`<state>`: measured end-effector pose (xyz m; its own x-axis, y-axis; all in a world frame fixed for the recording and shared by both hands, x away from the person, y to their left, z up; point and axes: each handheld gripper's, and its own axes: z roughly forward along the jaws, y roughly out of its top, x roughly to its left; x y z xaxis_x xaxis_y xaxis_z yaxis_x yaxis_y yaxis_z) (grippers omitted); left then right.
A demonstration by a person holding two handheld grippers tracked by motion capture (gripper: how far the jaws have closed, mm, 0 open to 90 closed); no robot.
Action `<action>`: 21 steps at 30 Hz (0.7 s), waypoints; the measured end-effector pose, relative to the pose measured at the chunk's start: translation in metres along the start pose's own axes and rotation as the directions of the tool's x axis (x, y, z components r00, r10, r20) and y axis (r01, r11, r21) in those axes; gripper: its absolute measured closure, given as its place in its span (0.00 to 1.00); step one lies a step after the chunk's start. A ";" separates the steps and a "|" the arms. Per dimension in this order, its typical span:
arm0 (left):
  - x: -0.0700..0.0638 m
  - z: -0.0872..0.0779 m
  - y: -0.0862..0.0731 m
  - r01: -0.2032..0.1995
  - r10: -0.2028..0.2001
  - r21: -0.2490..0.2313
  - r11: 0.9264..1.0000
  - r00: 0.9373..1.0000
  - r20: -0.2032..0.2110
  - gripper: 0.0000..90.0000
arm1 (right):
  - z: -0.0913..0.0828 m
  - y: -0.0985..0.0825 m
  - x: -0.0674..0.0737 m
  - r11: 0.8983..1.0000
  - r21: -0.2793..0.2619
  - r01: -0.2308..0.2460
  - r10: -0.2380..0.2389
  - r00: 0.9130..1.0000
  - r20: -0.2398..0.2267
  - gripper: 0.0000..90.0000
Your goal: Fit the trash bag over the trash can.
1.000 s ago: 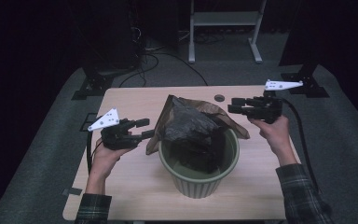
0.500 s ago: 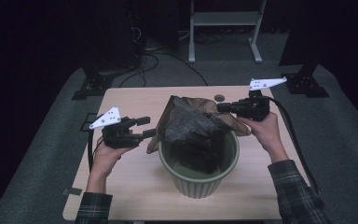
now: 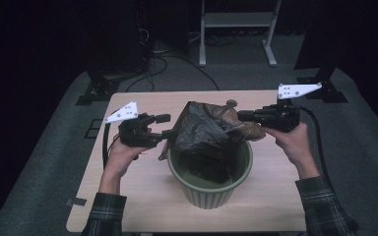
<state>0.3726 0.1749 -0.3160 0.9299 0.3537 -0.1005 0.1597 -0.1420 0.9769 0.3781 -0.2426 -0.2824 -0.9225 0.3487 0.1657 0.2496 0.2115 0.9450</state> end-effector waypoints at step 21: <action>-0.066 -0.034 -0.002 -0.128 0.126 0.021 0.992 0.989 0.079 1.00 | -0.038 -0.035 0.066 0.998 -0.025 0.059 -0.060 0.996 -0.072 1.00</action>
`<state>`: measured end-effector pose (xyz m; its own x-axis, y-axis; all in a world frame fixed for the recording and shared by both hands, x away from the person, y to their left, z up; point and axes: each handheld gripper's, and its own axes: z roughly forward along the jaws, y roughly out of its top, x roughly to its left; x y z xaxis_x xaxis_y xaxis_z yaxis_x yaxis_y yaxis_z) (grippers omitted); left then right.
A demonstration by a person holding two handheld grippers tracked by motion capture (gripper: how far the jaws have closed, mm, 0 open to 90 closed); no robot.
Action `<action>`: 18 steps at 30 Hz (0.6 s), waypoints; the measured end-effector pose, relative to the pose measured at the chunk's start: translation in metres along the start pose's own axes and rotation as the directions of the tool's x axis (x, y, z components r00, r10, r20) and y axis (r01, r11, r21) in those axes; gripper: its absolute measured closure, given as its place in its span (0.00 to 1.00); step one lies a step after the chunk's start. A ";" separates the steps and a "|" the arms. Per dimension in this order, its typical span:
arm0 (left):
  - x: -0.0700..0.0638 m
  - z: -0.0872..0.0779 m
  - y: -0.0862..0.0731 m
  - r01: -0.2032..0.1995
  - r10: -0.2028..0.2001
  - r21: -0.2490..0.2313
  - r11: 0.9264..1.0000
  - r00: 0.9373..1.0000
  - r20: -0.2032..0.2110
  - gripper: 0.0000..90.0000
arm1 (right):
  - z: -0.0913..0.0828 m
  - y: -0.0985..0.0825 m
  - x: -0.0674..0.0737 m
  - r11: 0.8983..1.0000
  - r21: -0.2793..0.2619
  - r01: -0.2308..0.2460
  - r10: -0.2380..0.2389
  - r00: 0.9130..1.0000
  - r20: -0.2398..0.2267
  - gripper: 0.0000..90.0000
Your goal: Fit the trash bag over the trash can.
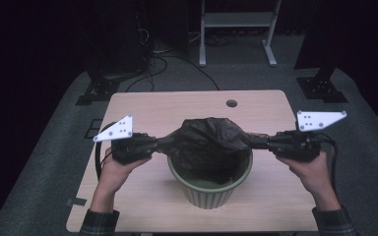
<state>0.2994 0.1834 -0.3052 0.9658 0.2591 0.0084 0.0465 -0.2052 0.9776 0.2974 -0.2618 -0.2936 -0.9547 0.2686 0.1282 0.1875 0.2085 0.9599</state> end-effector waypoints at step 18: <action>-0.063 -0.009 -0.075 0.095 -0.098 0.072 0.993 0.994 0.051 1.00 | -0.004 -0.079 0.045 0.991 0.092 -0.099 0.107 0.991 -0.076 1.00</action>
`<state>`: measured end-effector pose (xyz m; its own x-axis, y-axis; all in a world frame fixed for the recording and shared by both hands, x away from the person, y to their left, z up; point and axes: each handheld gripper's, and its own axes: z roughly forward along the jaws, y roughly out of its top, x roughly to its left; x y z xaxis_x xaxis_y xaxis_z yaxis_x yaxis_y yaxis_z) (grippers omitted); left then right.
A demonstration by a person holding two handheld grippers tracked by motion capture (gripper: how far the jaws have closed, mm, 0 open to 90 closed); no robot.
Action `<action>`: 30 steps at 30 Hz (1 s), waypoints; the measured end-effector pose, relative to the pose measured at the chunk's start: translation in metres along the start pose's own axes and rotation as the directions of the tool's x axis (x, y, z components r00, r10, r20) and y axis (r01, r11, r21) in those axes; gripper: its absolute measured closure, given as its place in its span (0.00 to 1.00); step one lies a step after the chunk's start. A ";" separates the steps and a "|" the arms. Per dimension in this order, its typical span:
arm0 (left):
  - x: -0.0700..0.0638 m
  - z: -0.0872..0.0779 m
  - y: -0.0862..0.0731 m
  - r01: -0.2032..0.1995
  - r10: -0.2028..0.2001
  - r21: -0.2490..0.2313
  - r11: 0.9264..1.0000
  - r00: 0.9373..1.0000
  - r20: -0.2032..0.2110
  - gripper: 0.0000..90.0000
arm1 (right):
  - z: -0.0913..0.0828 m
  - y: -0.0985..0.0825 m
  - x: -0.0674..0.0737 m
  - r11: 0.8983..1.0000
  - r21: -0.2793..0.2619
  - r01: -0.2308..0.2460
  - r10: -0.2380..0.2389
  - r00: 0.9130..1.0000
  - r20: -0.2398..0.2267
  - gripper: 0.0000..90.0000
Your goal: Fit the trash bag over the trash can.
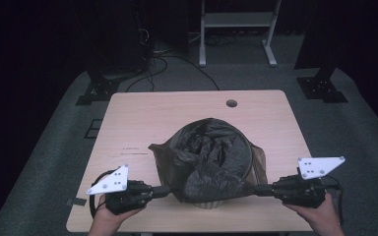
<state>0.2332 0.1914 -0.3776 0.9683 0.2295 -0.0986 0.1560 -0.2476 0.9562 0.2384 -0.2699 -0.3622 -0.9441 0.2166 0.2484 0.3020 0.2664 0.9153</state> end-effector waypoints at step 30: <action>0.032 -0.039 0.030 -0.035 0.023 -0.052 0.998 0.977 -0.213 0.41 | -0.026 -0.009 -0.037 0.997 -0.060 -0.042 0.052 0.983 0.178 0.46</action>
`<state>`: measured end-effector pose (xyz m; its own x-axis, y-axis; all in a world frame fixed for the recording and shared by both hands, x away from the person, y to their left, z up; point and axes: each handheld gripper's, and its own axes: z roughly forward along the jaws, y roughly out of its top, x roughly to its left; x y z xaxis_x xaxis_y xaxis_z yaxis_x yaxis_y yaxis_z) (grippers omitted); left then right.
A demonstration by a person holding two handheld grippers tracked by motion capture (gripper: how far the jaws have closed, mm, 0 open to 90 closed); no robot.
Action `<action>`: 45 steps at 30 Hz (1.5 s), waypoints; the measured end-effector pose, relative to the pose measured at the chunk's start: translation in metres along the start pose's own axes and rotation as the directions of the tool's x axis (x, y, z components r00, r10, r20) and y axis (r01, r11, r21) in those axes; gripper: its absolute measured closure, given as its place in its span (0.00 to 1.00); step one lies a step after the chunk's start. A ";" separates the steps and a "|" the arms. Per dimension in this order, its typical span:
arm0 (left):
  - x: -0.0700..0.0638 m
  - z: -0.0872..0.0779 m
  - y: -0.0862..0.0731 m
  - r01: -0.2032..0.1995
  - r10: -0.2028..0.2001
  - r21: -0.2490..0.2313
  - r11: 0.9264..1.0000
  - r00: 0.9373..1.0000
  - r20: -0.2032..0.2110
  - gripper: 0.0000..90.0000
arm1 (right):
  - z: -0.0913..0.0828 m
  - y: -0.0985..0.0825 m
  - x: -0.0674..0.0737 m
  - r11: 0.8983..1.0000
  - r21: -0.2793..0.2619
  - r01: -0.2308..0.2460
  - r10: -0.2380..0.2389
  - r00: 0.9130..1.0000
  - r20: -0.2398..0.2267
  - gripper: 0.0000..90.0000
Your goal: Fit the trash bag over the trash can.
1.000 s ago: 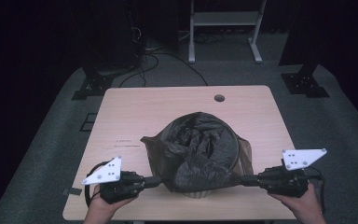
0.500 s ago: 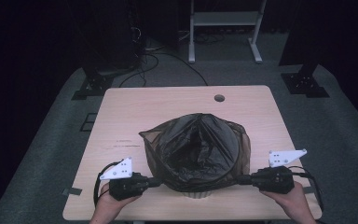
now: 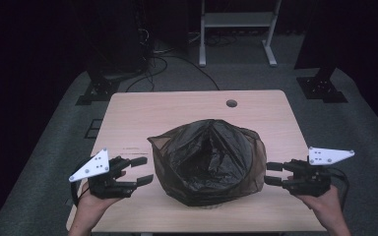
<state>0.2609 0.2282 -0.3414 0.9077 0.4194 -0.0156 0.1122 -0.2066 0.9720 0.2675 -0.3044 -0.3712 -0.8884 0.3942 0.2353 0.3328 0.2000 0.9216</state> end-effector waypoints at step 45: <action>0.025 0.073 -0.041 -0.005 -0.040 0.210 0.978 0.978 0.207 0.98 | 0.055 0.000 -0.033 0.989 0.124 0.080 -0.073 0.996 -0.056 1.00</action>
<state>0.3081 0.1826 -0.3989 0.9665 0.2352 -0.1026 0.1905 -0.3895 0.9011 0.3146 -0.2685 -0.3956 -0.9268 0.3273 0.1844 0.2977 0.3405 0.8919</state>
